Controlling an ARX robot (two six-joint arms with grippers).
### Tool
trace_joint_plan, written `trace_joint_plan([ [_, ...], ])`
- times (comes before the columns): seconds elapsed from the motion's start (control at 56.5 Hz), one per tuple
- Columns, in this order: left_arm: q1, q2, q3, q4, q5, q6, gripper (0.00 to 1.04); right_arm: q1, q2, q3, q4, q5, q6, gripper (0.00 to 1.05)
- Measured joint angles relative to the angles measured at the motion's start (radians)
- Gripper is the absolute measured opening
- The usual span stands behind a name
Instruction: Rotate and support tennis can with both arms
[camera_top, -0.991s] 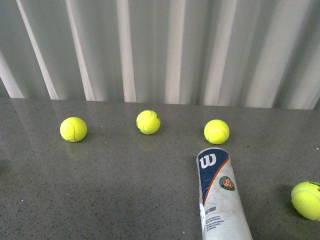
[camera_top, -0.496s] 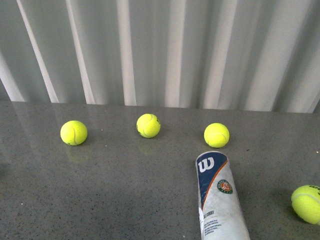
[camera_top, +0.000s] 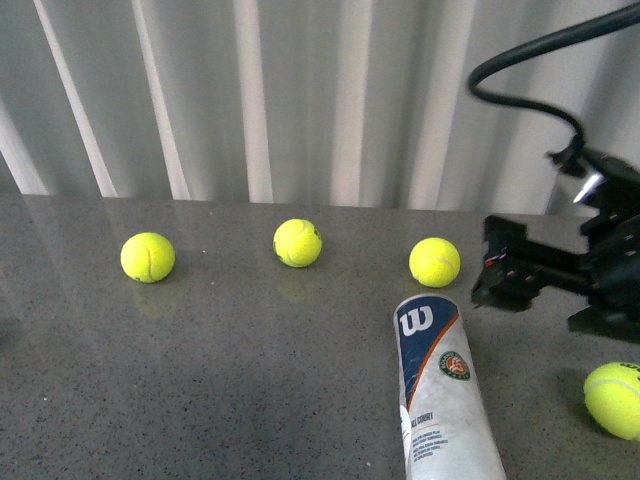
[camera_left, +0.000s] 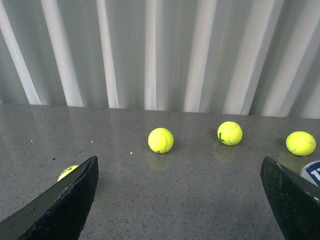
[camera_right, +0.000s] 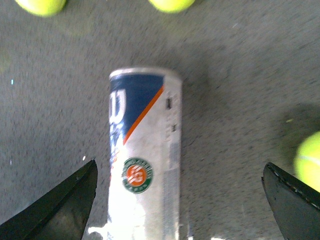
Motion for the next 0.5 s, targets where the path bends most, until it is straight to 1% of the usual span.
trace_joint_plan([
  [0.071, 0.000, 0.000, 0.000, 0.000, 0.000, 0.000, 0.98, 0.032, 0.039, 0.021, -0.019, 0.003, -0.002, 0.98],
  [0.177, 0.000, 0.000, 0.000, 0.000, 0.000, 0.000, 0.98, 0.049, 0.070, 0.032, -0.031, 0.005, -0.006, 0.98],
  [0.407, 0.000, 0.000, 0.000, 0.000, 0.000, 0.000, 0.98, 0.030, 0.133, 0.042, -0.023, -0.001, -0.003, 0.98],
  [0.496, 0.000, 0.000, 0.000, 0.000, 0.000, 0.000, 0.98, 0.011, 0.166, 0.048, 0.003, -0.025, 0.002, 0.98],
])
